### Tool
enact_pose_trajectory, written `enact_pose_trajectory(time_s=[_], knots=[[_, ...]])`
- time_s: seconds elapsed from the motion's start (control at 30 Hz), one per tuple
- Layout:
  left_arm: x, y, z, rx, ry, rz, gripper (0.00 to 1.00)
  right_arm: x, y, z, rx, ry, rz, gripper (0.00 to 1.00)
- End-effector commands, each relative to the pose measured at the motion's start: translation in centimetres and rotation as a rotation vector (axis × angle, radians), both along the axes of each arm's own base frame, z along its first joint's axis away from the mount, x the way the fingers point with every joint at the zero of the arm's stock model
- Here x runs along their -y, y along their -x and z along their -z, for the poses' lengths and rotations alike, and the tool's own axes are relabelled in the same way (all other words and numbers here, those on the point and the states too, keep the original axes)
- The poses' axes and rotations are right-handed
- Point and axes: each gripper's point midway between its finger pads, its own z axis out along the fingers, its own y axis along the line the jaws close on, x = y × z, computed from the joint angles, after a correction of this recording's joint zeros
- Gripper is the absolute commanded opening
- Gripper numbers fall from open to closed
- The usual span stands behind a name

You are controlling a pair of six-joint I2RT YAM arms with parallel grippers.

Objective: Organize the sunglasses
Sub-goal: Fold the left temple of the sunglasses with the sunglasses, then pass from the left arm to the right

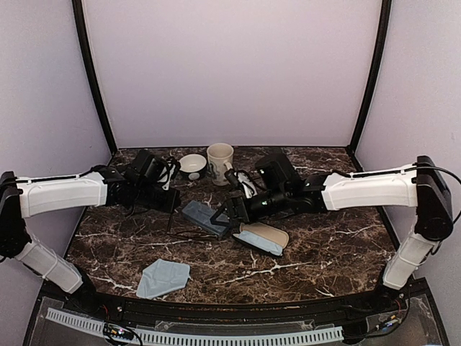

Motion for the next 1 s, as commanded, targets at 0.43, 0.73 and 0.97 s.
enact_pose_trajectory(time_s=[0.43, 0.73, 0.97], knots=[[0.4, -0.7, -4.9, 0.126, 0.074, -0.035, 0.0, -2.7, 2.5, 0.8, -0.251, -0.194, 0.024, 0.89], [0.4, -0.7, -5.4, 0.139, 0.08, -0.043, 0.0, -3.4, 3.1, 1.0, -0.3, -0.255, 0.012, 0.82], [0.5, -0.6, -5.2, 0.134, 0.085, -0.041, 0.0, -3.5, 3.1, 1.0, -0.297, -0.291, 0.005, 0.79]])
